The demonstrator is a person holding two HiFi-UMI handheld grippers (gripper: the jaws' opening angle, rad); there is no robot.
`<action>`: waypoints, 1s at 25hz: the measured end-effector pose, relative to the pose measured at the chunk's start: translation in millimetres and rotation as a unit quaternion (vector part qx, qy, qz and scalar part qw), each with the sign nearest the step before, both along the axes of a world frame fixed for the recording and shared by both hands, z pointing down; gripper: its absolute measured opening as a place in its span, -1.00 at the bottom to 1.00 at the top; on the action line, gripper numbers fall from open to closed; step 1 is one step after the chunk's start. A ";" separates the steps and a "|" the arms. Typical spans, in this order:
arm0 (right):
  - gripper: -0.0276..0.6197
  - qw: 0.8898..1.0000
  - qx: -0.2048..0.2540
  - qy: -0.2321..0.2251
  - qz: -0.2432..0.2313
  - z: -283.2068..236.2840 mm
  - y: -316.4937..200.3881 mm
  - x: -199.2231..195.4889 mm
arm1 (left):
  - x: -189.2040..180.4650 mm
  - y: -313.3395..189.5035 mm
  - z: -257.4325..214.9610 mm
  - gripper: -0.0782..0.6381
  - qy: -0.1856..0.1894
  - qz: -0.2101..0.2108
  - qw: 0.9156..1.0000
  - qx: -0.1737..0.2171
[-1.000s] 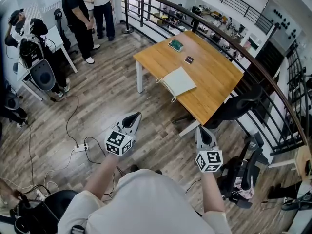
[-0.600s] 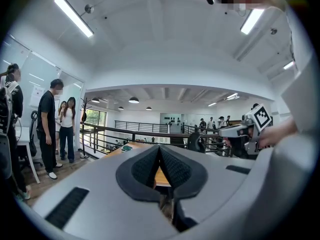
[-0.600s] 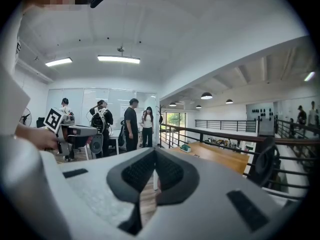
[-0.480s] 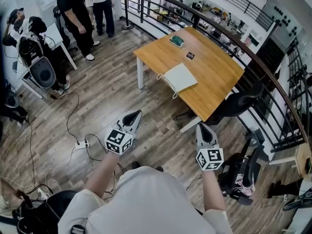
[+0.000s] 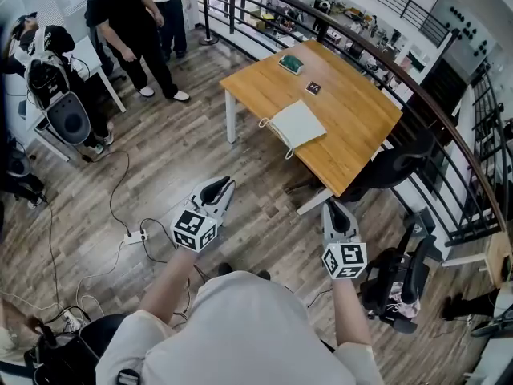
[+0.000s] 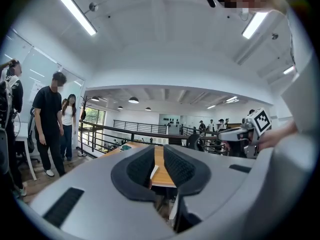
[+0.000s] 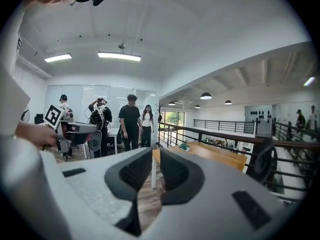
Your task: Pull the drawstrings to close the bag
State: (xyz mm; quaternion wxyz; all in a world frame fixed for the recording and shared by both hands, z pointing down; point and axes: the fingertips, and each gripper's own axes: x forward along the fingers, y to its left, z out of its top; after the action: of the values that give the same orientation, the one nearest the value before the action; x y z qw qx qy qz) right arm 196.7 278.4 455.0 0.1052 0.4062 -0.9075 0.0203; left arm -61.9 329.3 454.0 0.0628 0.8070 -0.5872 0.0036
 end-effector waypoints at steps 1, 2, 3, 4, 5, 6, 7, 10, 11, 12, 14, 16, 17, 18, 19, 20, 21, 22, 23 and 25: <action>-0.80 1.000 0.000 0.001 0.002 0.6 -0.4 -0.4 | -0.4 -0.4 0.6 -0.63 0.001 0.002 1.000 0.000; -0.78 1.000 -0.001 0.002 0.004 1.2 -0.8 -0.9 | -0.7 -0.8 1.2 -0.59 0.002 0.005 1.000 -0.001; -0.76 1.000 -0.001 0.002 0.005 1.3 -1.0 -1.9 | -1.1 -1.0 1.8 -0.57 0.003 0.007 1.000 -0.001; -0.76 1.000 -0.001 0.003 0.006 1.1 -0.8 -3.2 | -1.7 -1.0 2.5 -0.55 0.005 0.010 1.000 -0.003; -0.75 1.000 -0.001 0.004 0.007 0.7 0.0 -5.0 | -2.8 -0.6 3.3 -0.50 0.006 0.013 1.000 -0.004; -0.75 1.000 -0.001 0.004 0.008 0.5 1.3 -7.0 | -4.2 0.2 4.0 -0.48 0.008 0.015 1.000 -0.006; -0.75 1.000 -0.002 0.005 0.009 0.7 2.9 -9.1 | -6.0 1.3 4.8 -0.48 0.010 0.017 1.000 -0.007; -0.75 1.000 -0.005 0.008 0.013 4.1 7.2 -15.6 | -12.1 4.9 7.9 -0.48 0.011 0.022 1.000 -0.010; -0.75 1.000 -0.007 0.008 0.015 5.7 8.0 -17.9 | -14.1 5.7 9.2 -0.48 0.011 0.025 1.000 -0.011; -0.75 1.000 -0.008 0.009 0.017 7.1 8.7 -20.1 | -16.2 6.3 10.5 -0.48 0.011 0.028 0.999 -0.012; -0.75 1.000 -0.010 0.009 0.022 9.3 10.2 -25.0 | -21.0 7.3 12.8 -0.46 0.010 0.033 0.999 -0.014; -0.75 1.000 -0.010 0.010 0.026 10.8 12.9 -30.2 | -26.8 9.6 14.6 -0.46 0.008 0.036 0.999 -0.014; -0.75 1.000 -0.010 0.010 0.028 11.7 14.9 -32.6 | -29.5 11.4 15.7 -0.46 0.006 0.038 0.999 -0.013; -0.75 0.999 -0.010 0.010 0.030 12.4 16.8 -34.6 | -31.9 13.1 16.8 -0.46 0.005 0.040 0.999 -0.013; -0.75 0.999 -0.010 0.010 0.033 13.1 18.4 -36.5 | -34.2 14.5 17.7 -0.46 0.003 0.042 0.999 -0.012; -0.75 0.999 -0.010 0.011 0.035 13.6 19.8 -38.4 | -36.4 15.4 18.3 -0.46 0.002 0.044 0.999 -0.012; -0.75 0.999 -0.011 0.011 0.038 13.9 21.1 -40.0 | -38.5 16.1 18.7 -0.46 0.001 0.046 0.999 -0.012; -0.75 0.999 -0.011 0.012 0.040 14.2 22.4 -41.4 | -40.1 16.8 19.1 -0.46 0.000 0.049 0.999 -0.013; -0.75 0.999 -0.011 0.012 0.042 14.8 23.9 -42.6 | -41.5 17.5 19.7 -0.46 0.000 0.051 0.999 -0.013; -0.75 0.999 -0.012 0.013 0.045 16.5 26.8 -45.4 | -44.1 19.2 21.9 -0.46 -0.002 0.056 0.998 -0.014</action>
State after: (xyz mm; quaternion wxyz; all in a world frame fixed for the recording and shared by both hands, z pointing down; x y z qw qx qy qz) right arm 151.3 305.2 471.6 0.1205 0.4459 -0.8864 0.0305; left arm -106.0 348.5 475.9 0.0730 0.8377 -0.5410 0.0167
